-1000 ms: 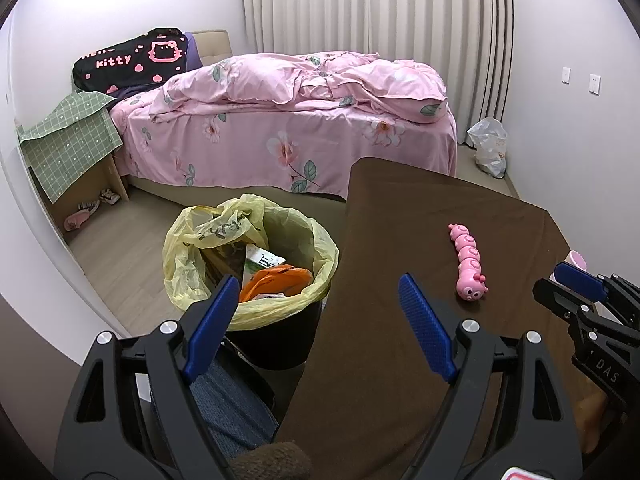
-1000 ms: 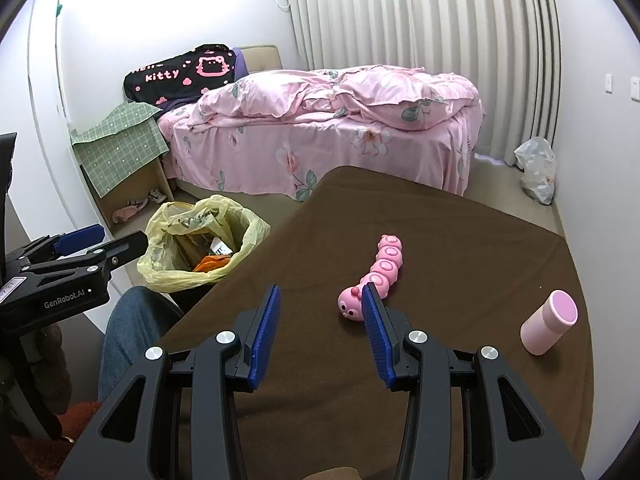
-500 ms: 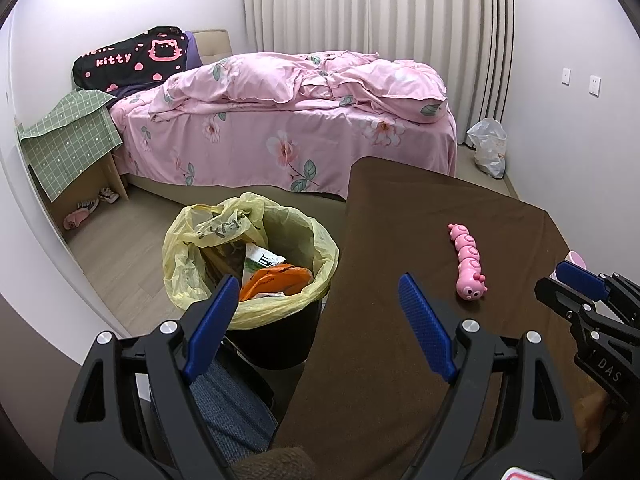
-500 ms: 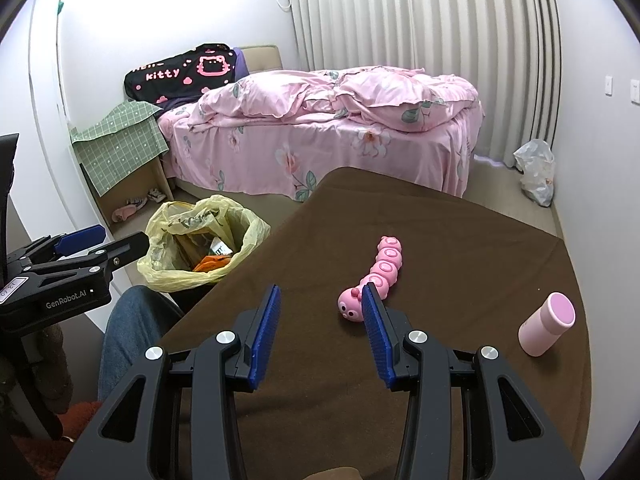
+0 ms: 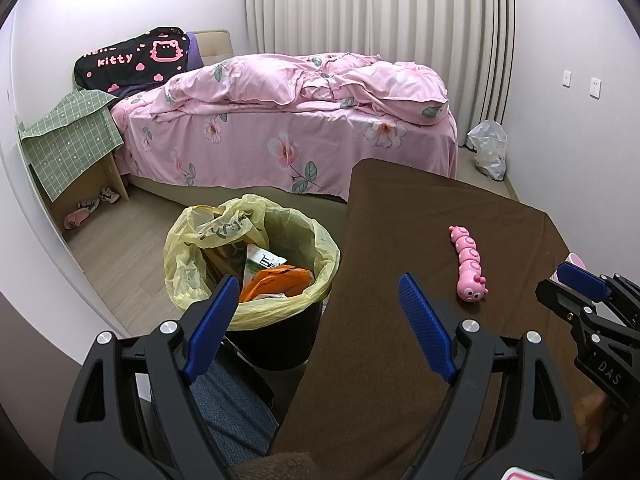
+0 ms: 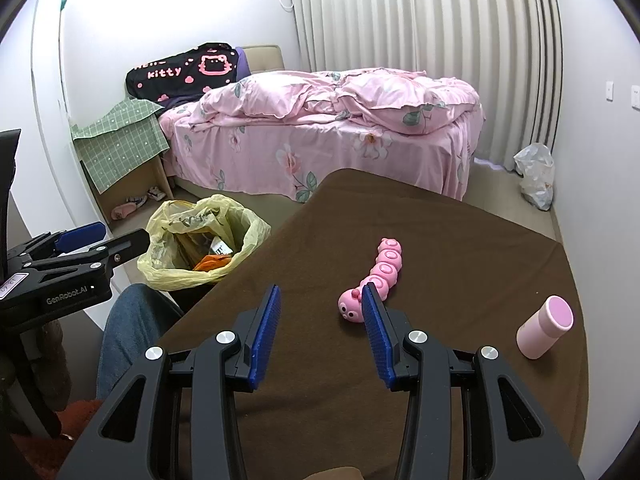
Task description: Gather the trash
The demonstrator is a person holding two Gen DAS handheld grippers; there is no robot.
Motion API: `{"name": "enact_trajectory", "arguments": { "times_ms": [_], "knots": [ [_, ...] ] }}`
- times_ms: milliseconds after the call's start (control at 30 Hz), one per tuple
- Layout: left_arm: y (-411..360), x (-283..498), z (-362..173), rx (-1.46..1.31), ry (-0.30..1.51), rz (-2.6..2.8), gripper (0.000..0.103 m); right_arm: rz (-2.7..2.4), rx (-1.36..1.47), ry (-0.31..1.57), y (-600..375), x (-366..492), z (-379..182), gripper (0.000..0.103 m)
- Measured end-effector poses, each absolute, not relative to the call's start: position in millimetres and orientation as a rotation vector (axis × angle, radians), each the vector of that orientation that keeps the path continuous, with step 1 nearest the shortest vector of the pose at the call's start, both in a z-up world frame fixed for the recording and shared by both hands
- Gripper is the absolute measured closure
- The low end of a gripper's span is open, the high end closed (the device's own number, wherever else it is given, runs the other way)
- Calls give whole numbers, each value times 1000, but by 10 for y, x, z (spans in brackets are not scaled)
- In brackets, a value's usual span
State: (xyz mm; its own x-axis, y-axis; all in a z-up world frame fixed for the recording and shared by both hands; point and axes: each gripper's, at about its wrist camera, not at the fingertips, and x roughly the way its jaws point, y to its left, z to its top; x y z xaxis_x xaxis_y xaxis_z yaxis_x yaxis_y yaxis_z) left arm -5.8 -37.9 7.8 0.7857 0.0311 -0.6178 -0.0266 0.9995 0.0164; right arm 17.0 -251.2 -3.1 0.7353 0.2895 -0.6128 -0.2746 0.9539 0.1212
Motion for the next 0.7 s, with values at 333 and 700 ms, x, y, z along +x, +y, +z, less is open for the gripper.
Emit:
{"name": "enact_trajectory", "arguments": {
  "times_ms": [333, 700],
  "knots": [
    [-426, -87, 103, 23, 649, 28, 25, 308, 20, 675, -2499, 158, -25, 63],
    [-566, 69, -94, -4, 737, -31, 25, 221, -3, 702, -2787, 224, -185, 52]
  ]
}}
